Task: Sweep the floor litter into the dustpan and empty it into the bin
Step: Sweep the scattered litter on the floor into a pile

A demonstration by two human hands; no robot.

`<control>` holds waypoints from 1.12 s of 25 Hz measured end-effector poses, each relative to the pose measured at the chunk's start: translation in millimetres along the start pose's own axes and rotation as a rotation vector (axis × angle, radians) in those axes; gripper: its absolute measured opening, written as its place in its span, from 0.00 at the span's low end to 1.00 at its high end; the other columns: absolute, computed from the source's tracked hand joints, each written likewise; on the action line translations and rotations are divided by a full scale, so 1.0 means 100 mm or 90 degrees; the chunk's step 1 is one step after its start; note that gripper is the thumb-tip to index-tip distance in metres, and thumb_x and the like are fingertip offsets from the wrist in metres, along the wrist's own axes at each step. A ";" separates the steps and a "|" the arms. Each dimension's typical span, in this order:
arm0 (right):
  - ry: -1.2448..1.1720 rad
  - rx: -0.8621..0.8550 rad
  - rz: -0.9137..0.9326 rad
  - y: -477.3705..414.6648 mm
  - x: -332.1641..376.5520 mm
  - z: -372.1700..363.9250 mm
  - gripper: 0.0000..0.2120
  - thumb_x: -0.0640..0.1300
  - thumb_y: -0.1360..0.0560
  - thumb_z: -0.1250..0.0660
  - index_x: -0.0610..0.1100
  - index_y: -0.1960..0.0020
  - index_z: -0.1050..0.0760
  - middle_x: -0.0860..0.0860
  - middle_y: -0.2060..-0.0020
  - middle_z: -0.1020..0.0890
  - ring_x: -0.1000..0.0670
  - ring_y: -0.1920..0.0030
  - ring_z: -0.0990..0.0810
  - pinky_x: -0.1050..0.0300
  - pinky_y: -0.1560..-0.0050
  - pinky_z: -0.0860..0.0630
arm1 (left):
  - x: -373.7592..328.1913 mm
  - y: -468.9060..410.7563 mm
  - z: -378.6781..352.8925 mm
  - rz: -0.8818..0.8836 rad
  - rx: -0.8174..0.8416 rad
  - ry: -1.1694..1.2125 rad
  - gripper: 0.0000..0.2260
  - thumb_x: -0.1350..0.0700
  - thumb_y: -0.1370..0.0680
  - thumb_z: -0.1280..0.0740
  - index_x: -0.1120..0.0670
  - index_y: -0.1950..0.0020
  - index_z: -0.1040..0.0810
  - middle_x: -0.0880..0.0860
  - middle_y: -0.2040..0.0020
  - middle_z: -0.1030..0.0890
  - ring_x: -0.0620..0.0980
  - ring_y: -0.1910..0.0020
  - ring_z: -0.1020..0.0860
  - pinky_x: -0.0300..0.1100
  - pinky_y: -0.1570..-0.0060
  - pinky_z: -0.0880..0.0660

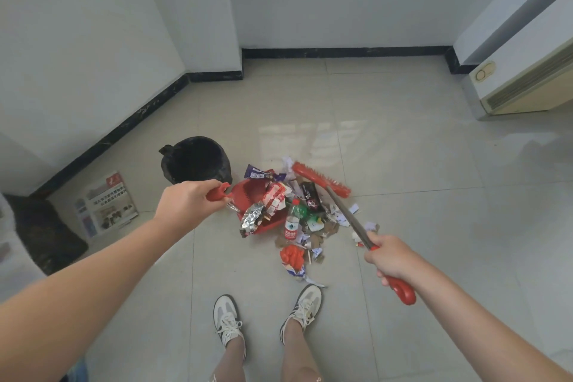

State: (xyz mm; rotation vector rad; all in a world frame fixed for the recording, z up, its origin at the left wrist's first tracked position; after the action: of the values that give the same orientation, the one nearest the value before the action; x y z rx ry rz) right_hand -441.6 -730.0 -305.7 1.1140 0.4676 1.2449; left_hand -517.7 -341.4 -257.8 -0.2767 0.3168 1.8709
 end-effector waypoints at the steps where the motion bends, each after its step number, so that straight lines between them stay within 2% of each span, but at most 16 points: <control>1: -0.004 0.008 -0.007 -0.04 0.00 -0.01 0.24 0.35 0.25 0.42 0.48 0.31 0.30 0.45 0.75 0.30 0.51 0.84 0.31 0.67 0.82 0.34 | -0.01 0.02 0.05 0.009 -0.001 -0.004 0.06 0.46 0.28 0.26 0.47 0.58 0.18 0.44 0.71 0.23 0.49 0.70 0.24 0.41 0.71 0.27; 4: -0.038 0.044 -0.029 -0.09 -0.01 0.09 0.21 0.33 0.26 0.41 0.45 0.34 0.28 0.45 0.77 0.31 0.50 0.83 0.33 0.67 0.80 0.37 | -0.01 0.13 0.22 0.026 -0.014 -0.022 0.05 0.46 0.29 0.26 0.45 0.58 0.18 0.42 0.73 0.27 0.48 0.71 0.26 0.37 0.72 0.33; 7: -0.062 0.075 -0.040 -0.09 -0.06 0.20 0.24 0.35 0.27 0.39 0.49 0.33 0.29 0.45 0.81 0.31 0.49 0.76 0.35 0.65 0.77 0.38 | -0.01 0.22 0.19 0.022 0.002 -0.045 0.06 0.44 0.28 0.29 0.44 0.57 0.18 0.41 0.71 0.24 0.47 0.70 0.24 0.37 0.72 0.30; 10: -0.059 0.061 -0.032 -0.08 -0.05 0.24 0.21 0.34 0.27 0.40 0.43 0.36 0.26 0.46 0.83 0.32 0.49 0.78 0.35 0.65 0.77 0.38 | -0.05 0.25 0.05 0.023 0.019 -0.076 0.07 0.43 0.28 0.30 0.45 0.59 0.19 0.43 0.70 0.22 0.47 0.69 0.24 0.38 0.72 0.29; 13: -0.083 0.026 -0.021 -0.10 -0.03 0.33 0.18 0.32 0.26 0.42 0.37 0.38 0.26 0.47 0.80 0.34 0.50 0.82 0.36 0.67 0.79 0.39 | 0.05 0.30 0.03 0.048 0.054 -0.094 0.07 0.42 0.28 0.29 0.45 0.58 0.20 0.43 0.69 0.21 0.47 0.67 0.23 0.39 0.70 0.29; 17: -0.141 -0.006 -0.058 -0.21 -0.20 0.51 0.16 0.34 0.26 0.42 0.45 0.43 0.24 0.46 0.77 0.33 0.50 0.79 0.36 0.65 0.76 0.38 | 0.33 0.38 0.11 0.066 0.076 -0.104 0.07 0.42 0.28 0.28 0.43 0.55 0.17 0.43 0.68 0.20 0.49 0.66 0.21 0.41 0.68 0.25; 20: -0.200 -0.021 -0.111 -0.29 -0.39 0.54 0.09 0.34 0.25 0.42 0.41 0.49 0.25 0.45 0.76 0.32 0.51 0.77 0.37 0.66 0.76 0.39 | 0.36 0.34 0.06 0.046 0.097 -0.111 0.07 0.42 0.28 0.28 0.42 0.53 0.17 0.43 0.67 0.19 0.49 0.65 0.20 0.40 0.67 0.25; 23: -0.281 -0.029 -0.160 -0.31 -0.59 0.54 0.04 0.33 0.24 0.41 0.38 0.58 0.31 0.45 0.81 0.33 0.52 0.82 0.38 0.68 0.79 0.39 | 0.34 0.31 0.03 0.003 0.097 -0.126 0.06 0.43 0.29 0.27 0.41 0.54 0.17 0.43 0.70 0.20 0.49 0.69 0.21 0.38 0.70 0.26; 25: -0.333 -0.028 -0.200 -0.31 -0.71 0.48 0.09 0.33 0.24 0.41 0.38 0.62 0.33 0.45 0.83 0.33 0.52 0.87 0.38 0.69 0.84 0.38 | 0.37 0.29 0.06 -0.017 0.086 -0.118 0.07 0.43 0.30 0.26 0.41 0.53 0.17 0.42 0.71 0.21 0.49 0.71 0.22 0.37 0.71 0.26; 28: -0.457 -0.013 -0.231 -0.33 -0.75 0.23 0.11 0.32 0.23 0.44 0.40 0.63 0.34 0.48 0.85 0.32 0.54 0.88 0.36 0.70 0.86 0.38 | 0.34 0.23 0.03 -0.026 0.093 -0.137 0.06 0.43 0.29 0.27 0.43 0.57 0.17 0.43 0.74 0.24 0.49 0.73 0.24 0.37 0.72 0.27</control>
State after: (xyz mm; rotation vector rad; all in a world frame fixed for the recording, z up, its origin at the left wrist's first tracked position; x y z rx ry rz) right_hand -430.4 -805.1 -344.2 1.3003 0.0962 0.4789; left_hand -549.8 -317.6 -265.0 0.0174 0.2970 1.8072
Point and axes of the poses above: each hand's wrist, its own y-axis away from the middle knuckle, its own z-axis out of the back of the hand, x = y × z, the point moved 9 cm from there along -y, towards the middle knuckle
